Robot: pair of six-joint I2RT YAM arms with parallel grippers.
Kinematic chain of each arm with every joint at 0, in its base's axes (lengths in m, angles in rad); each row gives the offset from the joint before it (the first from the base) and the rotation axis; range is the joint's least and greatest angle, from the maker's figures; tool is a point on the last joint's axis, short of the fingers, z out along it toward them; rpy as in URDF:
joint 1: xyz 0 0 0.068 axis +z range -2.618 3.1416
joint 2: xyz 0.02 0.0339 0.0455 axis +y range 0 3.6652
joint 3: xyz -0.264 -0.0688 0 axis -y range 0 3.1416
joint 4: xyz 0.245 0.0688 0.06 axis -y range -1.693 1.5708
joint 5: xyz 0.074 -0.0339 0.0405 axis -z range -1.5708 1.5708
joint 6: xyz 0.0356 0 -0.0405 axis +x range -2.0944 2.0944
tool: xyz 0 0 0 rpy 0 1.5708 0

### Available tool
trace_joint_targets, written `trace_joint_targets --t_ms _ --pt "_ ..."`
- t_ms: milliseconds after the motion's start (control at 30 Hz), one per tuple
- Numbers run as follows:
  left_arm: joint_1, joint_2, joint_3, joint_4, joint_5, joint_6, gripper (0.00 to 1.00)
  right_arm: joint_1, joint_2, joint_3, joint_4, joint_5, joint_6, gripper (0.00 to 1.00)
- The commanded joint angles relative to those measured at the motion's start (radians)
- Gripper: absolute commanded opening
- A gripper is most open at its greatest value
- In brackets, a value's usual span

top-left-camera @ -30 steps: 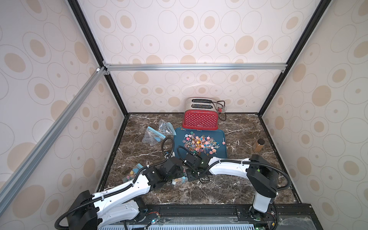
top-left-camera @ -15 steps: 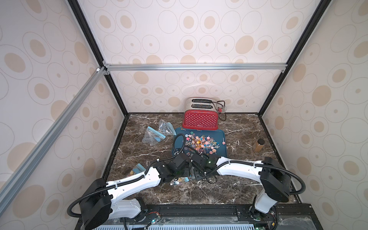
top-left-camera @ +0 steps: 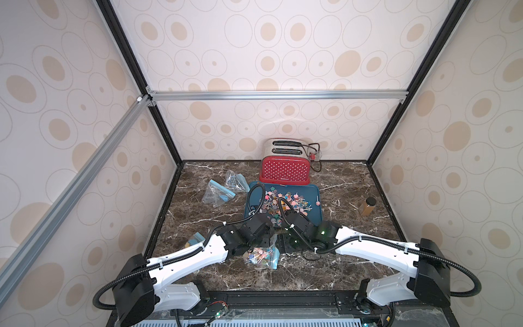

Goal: Pour candies out of the ziploc bag
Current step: Open the ziploc bag at the center of the board.

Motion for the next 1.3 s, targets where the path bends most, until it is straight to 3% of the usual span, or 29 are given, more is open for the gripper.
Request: trace_joint_targets --t_ms 0,267,700,900,1033,1267 --pt "0.025 -0.049 -0.014 -0.060 -0.051 -0.019 0.45 -0.003 0.048 -0.023 0.052 -0.058 0.049 0.74" --pt "0.080 -0.133 -0.124 -0.028 -0.029 -0.042 0.50 -0.009 0.152 -0.039 0.155 -0.104 0.062 0.67" --pt "0.088 -0.124 -0.157 0.003 -0.023 -0.054 0.50 -0.017 0.252 -0.068 0.312 -0.185 0.069 0.50" --pt "0.101 -0.133 -0.179 0.014 -0.019 -0.050 0.50 -0.020 0.256 -0.072 0.352 -0.199 0.072 0.27" --pt "0.146 -0.146 -0.226 0.050 0.025 -0.036 0.51 -0.019 0.247 -0.055 0.337 -0.200 0.065 0.00" --pt "0.282 -0.180 -0.355 0.239 0.211 0.015 0.56 -0.019 0.220 0.054 0.228 -0.176 0.004 0.00"
